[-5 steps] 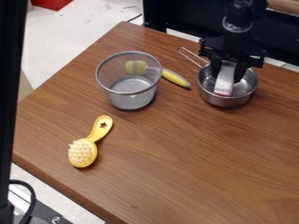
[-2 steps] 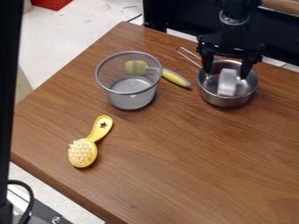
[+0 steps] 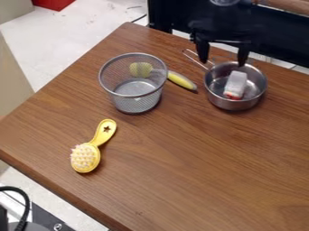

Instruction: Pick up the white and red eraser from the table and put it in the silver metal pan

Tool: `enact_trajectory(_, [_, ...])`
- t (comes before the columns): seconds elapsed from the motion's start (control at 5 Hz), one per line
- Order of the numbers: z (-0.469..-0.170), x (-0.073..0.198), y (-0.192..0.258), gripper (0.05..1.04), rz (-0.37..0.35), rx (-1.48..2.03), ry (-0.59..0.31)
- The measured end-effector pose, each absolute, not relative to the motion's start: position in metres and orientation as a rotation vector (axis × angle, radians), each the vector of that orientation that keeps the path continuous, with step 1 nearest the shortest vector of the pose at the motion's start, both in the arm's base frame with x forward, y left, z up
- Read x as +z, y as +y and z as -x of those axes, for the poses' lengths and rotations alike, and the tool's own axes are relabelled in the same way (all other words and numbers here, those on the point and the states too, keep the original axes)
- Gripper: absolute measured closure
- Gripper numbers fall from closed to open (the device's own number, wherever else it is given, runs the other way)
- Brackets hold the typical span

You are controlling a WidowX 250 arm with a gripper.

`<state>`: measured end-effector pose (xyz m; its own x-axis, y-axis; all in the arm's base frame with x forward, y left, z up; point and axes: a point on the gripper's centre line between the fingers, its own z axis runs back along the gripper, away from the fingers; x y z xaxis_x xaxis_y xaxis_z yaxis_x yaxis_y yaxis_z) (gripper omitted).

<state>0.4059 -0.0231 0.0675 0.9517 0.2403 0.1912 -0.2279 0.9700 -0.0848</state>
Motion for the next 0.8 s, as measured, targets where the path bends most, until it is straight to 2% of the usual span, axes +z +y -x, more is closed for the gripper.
enact_trajectory(0.2, [-0.394,0.089,-0.01,0.083,0.079,0.172,-0.191])
enact_trajectory(0.4, [-0.383,0.092,0.001,0.083,0.056,0.134,-0.173])
enact_trajectory(0.6, [-0.382,0.093,0.02,0.083,-0.002,0.133,-0.186])
enact_trajectory(0.8, [-0.383,0.094,0.041,0.083,-0.016,0.169,-0.204])
